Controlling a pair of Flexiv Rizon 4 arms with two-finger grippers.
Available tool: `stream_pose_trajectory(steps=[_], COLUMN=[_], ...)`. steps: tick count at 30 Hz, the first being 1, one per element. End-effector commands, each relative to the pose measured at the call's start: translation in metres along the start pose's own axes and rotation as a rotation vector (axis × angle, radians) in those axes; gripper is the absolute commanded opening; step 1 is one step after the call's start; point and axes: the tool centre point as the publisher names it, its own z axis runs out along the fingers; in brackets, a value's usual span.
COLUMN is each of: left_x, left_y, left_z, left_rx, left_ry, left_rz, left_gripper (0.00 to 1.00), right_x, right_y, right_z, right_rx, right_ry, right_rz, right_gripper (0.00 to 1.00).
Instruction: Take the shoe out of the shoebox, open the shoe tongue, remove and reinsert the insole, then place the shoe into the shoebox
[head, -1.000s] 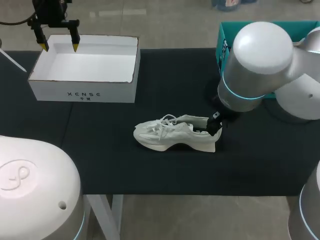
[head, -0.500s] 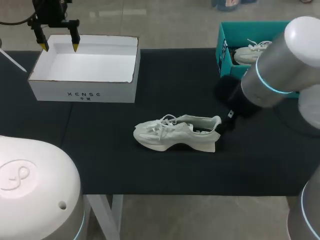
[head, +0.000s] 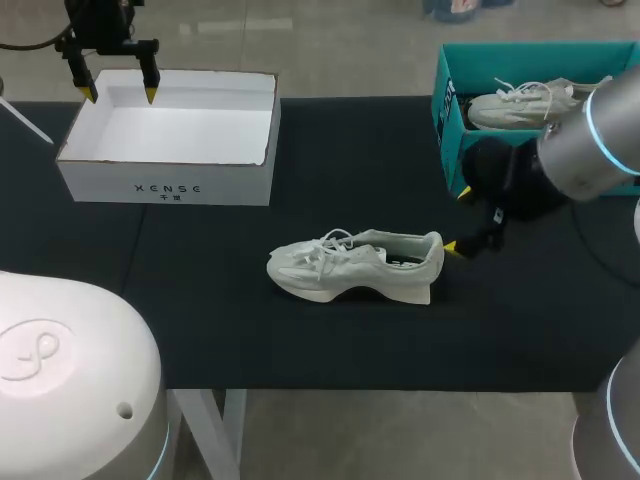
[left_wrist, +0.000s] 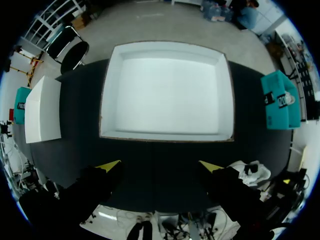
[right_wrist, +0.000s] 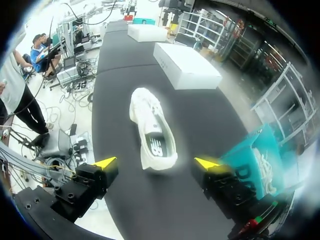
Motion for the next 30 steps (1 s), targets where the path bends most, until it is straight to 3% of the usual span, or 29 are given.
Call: stream_pose_trajectory(steps=[1,5,11,19,30], left_x=[0.0,0.0,0.0,0.0,0.0], left_y=[0.0,0.0,0.0,0.0,0.0], left_z=[0.0,0.0,0.0,0.0,0.0], left_rx=[0.0,0.0,0.0,0.0,0.0], left_ry=[0.0,0.0,0.0,0.0,0.0], left_rz=[0.0,0.0,0.0,0.0,0.0], left_gripper=[1.0,1.0,1.0,1.0,1.0], right_x=[0.003,0.003,-0.006,-0.021,-0.039], right_y=[-0.005,-0.005,-0.031,-0.057,-0.064], right_z=[0.001,0.001,0.034,0.065,0.114], right_rx=[-0.143,-0.143,-0.149,-0.219,-0.214], right_ry=[-0.007,-0.007,0.1,0.153,0.127], right_rz=[-0.001,-0.001,-0.041,-0.082,-0.097], right_gripper=[1.0,1.0,1.0,1.0,1.0])
